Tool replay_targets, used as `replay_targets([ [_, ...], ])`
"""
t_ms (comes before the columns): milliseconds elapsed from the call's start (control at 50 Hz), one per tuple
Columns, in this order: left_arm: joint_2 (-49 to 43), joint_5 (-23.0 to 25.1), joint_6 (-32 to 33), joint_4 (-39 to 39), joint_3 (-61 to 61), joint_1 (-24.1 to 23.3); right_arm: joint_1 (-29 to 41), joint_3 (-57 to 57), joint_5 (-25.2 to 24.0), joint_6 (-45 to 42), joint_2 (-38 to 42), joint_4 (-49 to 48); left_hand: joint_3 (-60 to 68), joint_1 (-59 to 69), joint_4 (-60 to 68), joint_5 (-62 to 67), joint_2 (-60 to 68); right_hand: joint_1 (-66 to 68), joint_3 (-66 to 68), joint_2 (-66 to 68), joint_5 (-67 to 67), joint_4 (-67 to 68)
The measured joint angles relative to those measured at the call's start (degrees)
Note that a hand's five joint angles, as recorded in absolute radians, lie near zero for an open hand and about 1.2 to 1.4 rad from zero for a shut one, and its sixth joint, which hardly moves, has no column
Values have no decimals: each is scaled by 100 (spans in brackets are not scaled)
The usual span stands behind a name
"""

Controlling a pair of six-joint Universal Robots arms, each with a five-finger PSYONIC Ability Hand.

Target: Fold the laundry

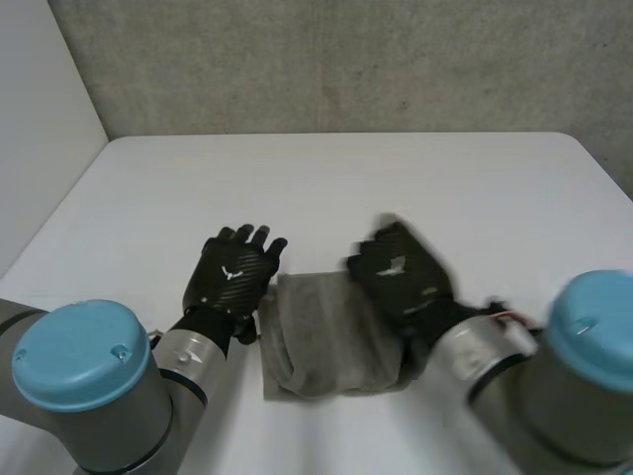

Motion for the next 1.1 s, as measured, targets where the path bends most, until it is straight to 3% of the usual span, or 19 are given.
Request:
replay_targets([
  [100, 73, -213, -2, -3, 6, 159, 1341, -456, -40, -210, 689, -36, 0, 0, 0, 0, 0, 0, 0, 0, 5, 1],
  [180, 150, -469, -21, -12, 25, 290, 1728, -504, -94, -275, 1066, -73, 0, 0, 0, 0, -1, 0, 0, 0, 6, 1],
  [260, 270, -787, -124, -43, 72, 397, 1886, -481, -84, -249, 1309, -96, 0, 0, 0, 0, -1, -1244, -1903, -1837, -1631, -1940],
  [280, 301, -843, -170, -54, 85, 411, 1877, -472, -63, -202, 1318, -94, 0, 0, 0, 0, -1, -2726, -3593, -3529, -3248, -3638],
  [320, 353, -905, -252, -69, 111, 426, 1847, -464, -36, -129, 1305, -92, 0, 0, 0, 0, -1, -2993, -3931, -3872, -3574, -3979],
  [340, 462, -987, -456, -125, 177, 440, 1690, -452, 27, 151, 1196, -76, 0, 0, 0, 0, -1, -3894, -5452, -5293, -5045, -5457],
  [460, 670, -1019, -927, -363, 393, 400, 1119, -454, 107, 1295, 645, -10, 0, 0, 0, 0, -1, -3903, -5557, -5348, -5228, -5498],
  [500, 742, -977, -1194, -607, 574, 290, 768, -494, 97, 2221, 246, 56, 0, 0, 0, 0, -1, -3903, -5557, -5348, -5238, -5498],
  [660, 606, -783, -2020, -1504, 1067, -204, -42, -861, -74, 3889, -233, 734, 0, 0, 0, 0, -1, -3903, -5557, -5348, -5252, -5498],
  [820, 162, -690, -2749, -2260, 1328, -431, -325, -1387, -139, 4076, 190, 1494, 0, 0, 0, 0, -2, -3903, -5557, -5348, -5253, -5498],
  [840, 1, -680, -2892, -2420, 1381, -476, -351, -1663, -151, 4039, 563, 1859, 0, 0, 0, 0, -2, -3903, -5557, -5348, -5253, -5498],
  [980, -382, -689, -2960, -2541, 1442, -498, -304, -2166, -179, 3836, 1391, 2638, 0, 0, 0, 0, -2, -3903, -5557, -5348, -5253, -5498],
  [1100, -745, -701, -2923, -2528, 1452, -475, -268, -2229, -176, 3523, 1701, 2712, 0, 0, 0, 0, -2, -3903, -5557, -5348, -5253, -5498],
])
